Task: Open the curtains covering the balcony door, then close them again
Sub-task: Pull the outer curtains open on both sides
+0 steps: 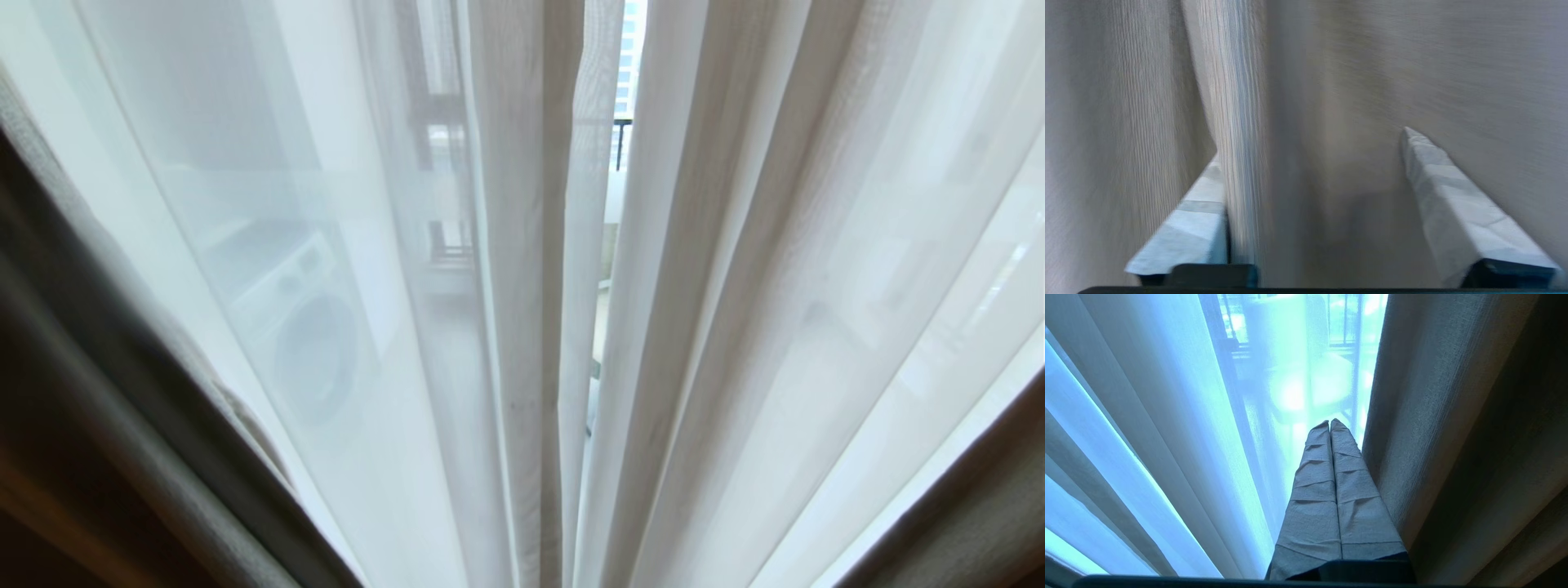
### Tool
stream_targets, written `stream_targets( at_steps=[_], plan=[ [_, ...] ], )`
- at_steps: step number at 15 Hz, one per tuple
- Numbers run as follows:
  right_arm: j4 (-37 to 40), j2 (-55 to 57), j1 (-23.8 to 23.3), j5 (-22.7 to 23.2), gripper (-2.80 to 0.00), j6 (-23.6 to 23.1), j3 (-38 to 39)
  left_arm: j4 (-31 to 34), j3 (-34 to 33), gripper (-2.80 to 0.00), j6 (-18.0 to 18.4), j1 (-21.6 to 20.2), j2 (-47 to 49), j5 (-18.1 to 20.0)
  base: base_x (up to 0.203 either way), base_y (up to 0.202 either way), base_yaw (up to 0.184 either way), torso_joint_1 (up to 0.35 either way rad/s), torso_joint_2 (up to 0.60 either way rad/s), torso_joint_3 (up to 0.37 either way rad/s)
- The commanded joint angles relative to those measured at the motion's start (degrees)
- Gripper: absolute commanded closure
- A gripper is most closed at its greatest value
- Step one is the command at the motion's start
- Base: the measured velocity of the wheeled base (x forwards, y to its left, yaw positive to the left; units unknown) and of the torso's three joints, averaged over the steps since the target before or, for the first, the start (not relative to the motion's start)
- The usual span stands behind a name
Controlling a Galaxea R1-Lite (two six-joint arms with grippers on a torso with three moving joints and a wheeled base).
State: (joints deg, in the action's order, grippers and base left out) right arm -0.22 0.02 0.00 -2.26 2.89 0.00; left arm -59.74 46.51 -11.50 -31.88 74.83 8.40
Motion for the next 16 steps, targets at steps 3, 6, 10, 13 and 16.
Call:
stream_targets(
  at_steps=[3, 6, 10, 13, 16],
  plan=[
    [0.0, 0.0, 0.0, 0.0, 0.00, 0.0, 0.0, -0.3, -7.4, -2.80, -0.1, -2.3, -8.2, 0.0, 0.000, 0.000, 0.000, 0.000, 0.00, 0.000],
    [0.0, 0.0, 0.0, 0.0, 0.00, 0.0, 0.0, -0.1, -13.3, -2.80, -0.2, -3.8, -15.0, 0.0, 0.000, 0.000, 0.000, 0.000, 0.00, 0.000],
    [0.0, 0.0, 0.0, 0.0, 0.00, 0.0, 0.0, 8.7, -16.2, -2.80, -0.2, -4.1, -23.2, -0.2, 0.000, 0.000, 0.000, 0.000, 0.00, 0.000],
    [0.0, 0.0, 0.0, 0.0, 0.00, 0.0, 0.0, 9.6, -16.6, -2.80, -0.2, -4.1, -24.3, -0.2, 0.000, 0.000, 0.000, 0.000, 0.00, 0.000],
    [0.0, 0.0, 0.0, 0.0, 0.00, 0.0, 0.0, 9.6, -17.2, 0.00, -0.2, -4.0, -24.3, -0.1, 0.000, 0.000, 0.000, 0.000, 0.00, 0.000]
  ],
)
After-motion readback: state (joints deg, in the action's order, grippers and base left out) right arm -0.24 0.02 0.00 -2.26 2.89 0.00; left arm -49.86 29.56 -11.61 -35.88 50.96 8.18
